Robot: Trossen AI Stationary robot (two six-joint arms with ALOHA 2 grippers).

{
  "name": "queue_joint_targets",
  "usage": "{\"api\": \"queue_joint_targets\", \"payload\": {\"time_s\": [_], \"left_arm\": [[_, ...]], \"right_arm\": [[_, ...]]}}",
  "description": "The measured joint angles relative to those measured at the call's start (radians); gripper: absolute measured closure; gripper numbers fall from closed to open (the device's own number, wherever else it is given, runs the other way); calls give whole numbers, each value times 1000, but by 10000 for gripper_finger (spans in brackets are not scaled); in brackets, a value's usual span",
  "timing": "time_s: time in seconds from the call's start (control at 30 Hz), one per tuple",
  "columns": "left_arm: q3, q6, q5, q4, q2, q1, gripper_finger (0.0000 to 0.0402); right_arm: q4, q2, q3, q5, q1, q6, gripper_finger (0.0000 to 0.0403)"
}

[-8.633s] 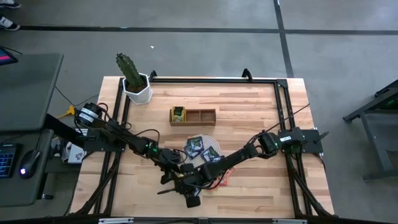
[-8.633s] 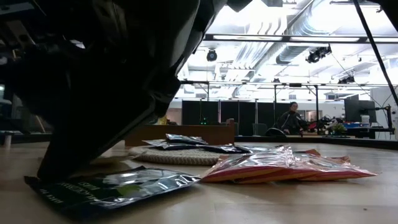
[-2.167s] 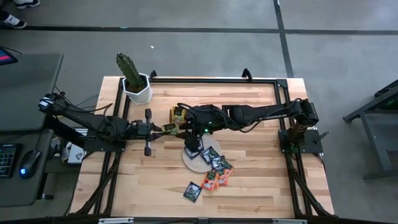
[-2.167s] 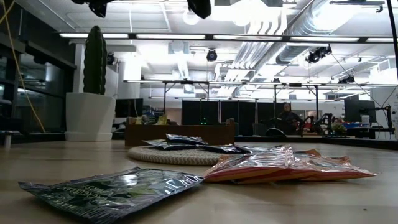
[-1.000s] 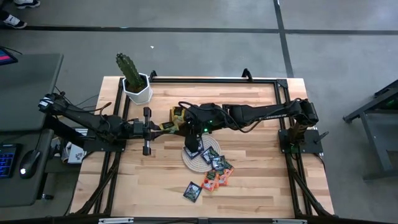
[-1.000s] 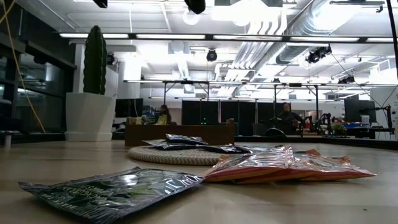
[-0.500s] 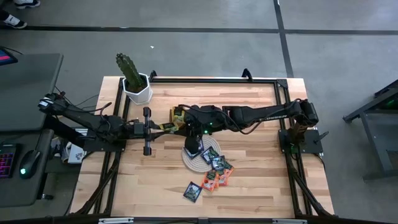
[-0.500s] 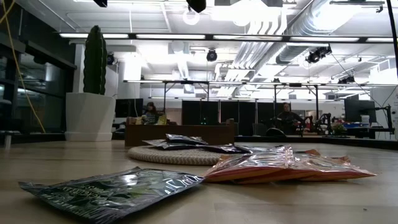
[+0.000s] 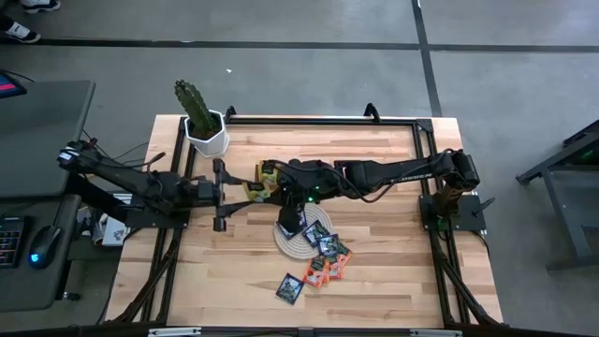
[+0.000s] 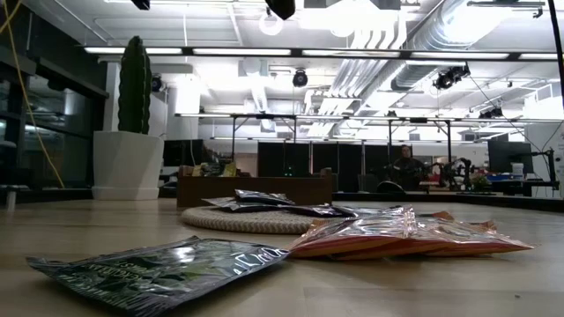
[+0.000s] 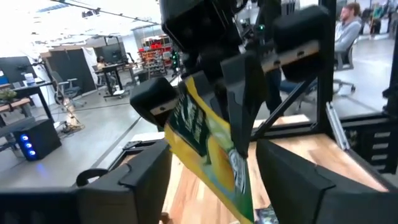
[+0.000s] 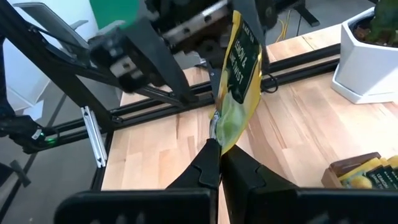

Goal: Pick & Place Tea
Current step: Put the yellow tea bag into the left section of the wooden organizer

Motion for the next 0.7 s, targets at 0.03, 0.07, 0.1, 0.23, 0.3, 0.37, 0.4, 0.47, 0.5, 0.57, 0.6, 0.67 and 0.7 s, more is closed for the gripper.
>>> {"api": "queue_joint_targets", "payload": {"time_s": [0.03,0.07,0.1,0.23,0.3,0.37,0.4,0.47,0.5,0.57,0.6,0.67,0.7], "left_arm": [[0,-11,0,-1,-6,0,165],[0,-17,-1,0,-10,0,162],[0,-22,-4,0,-13,0,160],[0,-43,-8,-5,-20,0,159],[0,-48,-8,-8,-20,0,158],[0,-66,-9,-8,-20,0,158],[0,-69,-9,-8,-20,0,158],[0,-77,-9,-8,-19,0,162],[0,-87,-9,-8,-19,0,166],[0,-93,-9,-8,-19,0,180],[0,-96,-9,-8,-19,0,189],[0,-102,-9,-8,-19,0,209],[0,-110,-8,-8,-19,0,220]], "right_arm": [[-4,0,0,0,0,0,403],[-8,0,0,-1,0,0,403],[-15,0,0,-1,3,0,403],[-21,0,0,3,11,0,403],[-21,0,0,9,14,0,403],[-21,0,0,13,18,0,403],[-21,0,0,17,19,0,403],[-21,0,0,18,24,0,402],[-20,0,0,20,24,0,402],[-21,0,0,23,28,0,402],[-21,0,0,24,30,0,402],[-21,0,0,26,31,0,402],[-21,0,0,26,31,0,402]]}}
